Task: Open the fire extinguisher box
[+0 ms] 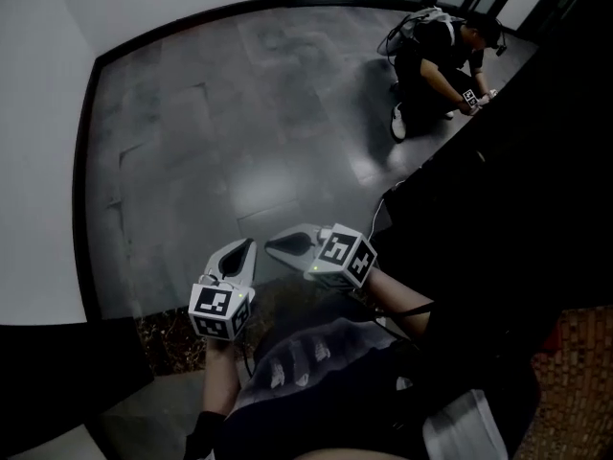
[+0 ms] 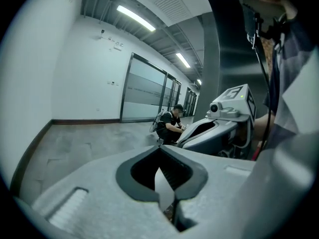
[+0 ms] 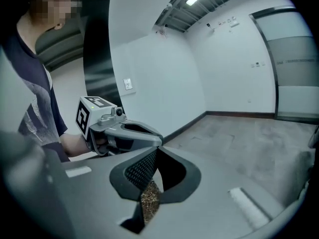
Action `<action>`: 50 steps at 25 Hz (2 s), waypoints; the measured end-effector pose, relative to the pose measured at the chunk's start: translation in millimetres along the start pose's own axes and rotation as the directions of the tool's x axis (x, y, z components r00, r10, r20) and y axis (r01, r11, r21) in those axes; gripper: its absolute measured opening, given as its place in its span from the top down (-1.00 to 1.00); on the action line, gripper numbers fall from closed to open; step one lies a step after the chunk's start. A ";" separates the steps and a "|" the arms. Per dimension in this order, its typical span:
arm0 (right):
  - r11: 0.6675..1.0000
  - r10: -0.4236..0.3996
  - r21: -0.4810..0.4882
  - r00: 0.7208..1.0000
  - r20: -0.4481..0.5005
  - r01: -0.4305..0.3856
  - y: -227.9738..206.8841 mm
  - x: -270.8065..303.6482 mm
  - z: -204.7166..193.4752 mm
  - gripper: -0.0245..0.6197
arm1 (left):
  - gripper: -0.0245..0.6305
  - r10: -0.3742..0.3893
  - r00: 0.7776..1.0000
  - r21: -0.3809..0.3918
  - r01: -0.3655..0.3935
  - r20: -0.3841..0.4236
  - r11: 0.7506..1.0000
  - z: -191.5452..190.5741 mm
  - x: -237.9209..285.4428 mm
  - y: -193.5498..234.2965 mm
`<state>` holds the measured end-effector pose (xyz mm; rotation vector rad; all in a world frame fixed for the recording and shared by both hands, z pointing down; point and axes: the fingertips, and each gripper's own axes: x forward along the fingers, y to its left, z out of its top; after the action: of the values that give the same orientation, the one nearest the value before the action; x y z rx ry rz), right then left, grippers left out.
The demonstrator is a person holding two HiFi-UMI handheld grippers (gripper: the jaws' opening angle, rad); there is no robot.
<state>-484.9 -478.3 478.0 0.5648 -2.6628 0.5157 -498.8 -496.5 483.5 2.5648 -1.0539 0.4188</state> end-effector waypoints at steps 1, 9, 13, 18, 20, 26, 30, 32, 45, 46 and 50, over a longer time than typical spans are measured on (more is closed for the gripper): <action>1.000 -0.020 0.004 1.000 -0.003 0.020 -6.5 0.1 0.0 0.92 | 0.92 -0.007 1.000 -0.002 0.007 0.005 1.000 1.4 4.7 4.8; 0.996 -0.030 0.082 0.996 0.090 0.022 -61.5 -19.8 33.9 0.92 | 0.92 -0.080 0.997 -0.026 0.081 0.021 0.996 42.3 59.2 24.3; 0.994 -0.056 0.102 0.990 0.130 0.043 -118.1 -26.9 42.0 0.92 | 0.92 -0.096 0.995 0.033 0.096 -0.014 0.995 48.1 107.5 34.0; 0.991 -0.073 0.121 0.987 0.141 0.056 -177.9 -54.2 60.1 0.92 | 0.92 -0.084 0.996 0.019 0.085 -0.016 0.996 88.6 157.1 38.6; 0.989 -0.081 0.137 0.986 0.146 0.061 -200.8 -66.1 61.0 0.92 | 0.92 -0.087 0.996 0.021 0.087 -0.024 0.996 99.2 179.4 40.2; 0.985 -0.084 0.164 0.985 0.149 0.059 -265.6 -93.0 68.9 0.92 | 0.92 -0.085 0.996 0.010 0.085 0.002 0.996 143.5 240.6 45.7; 0.984 -0.078 0.170 0.985 0.155 0.051 -288.5 -87.8 84.4 0.92 | 0.92 -0.143 0.990 0.032 0.142 0.006 0.989 162.0 260.4 54.6; 0.983 -0.086 0.174 0.985 0.146 0.060 -297.8 -77.2 88.4 0.92 | 0.92 -0.151 0.989 0.028 0.151 -0.002 0.988 163.8 265.5 69.2; 0.968 -0.211 0.175 0.964 0.164 0.183 -339.9 9.3 157.0 0.92 | 0.92 -0.252 0.964 0.006 0.252 0.080 0.968 199.5 282.1 192.6; 0.967 -0.217 0.172 0.963 0.163 0.188 -339.9 11.9 159.8 0.92 | 0.92 -0.258 0.962 -0.015 0.261 0.085 0.965 200.8 283.6 196.5; 0.957 -0.248 0.196 0.956 0.159 0.216 -350.8 12.7 159.8 0.92 | 0.92 -0.346 0.935 -0.001 0.347 0.080 0.938 195.9 293.2 195.3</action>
<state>-383.3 -848.5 440.4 1.0104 -2.6836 0.6620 -411.3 -889.2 459.2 2.6978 -0.6011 0.2174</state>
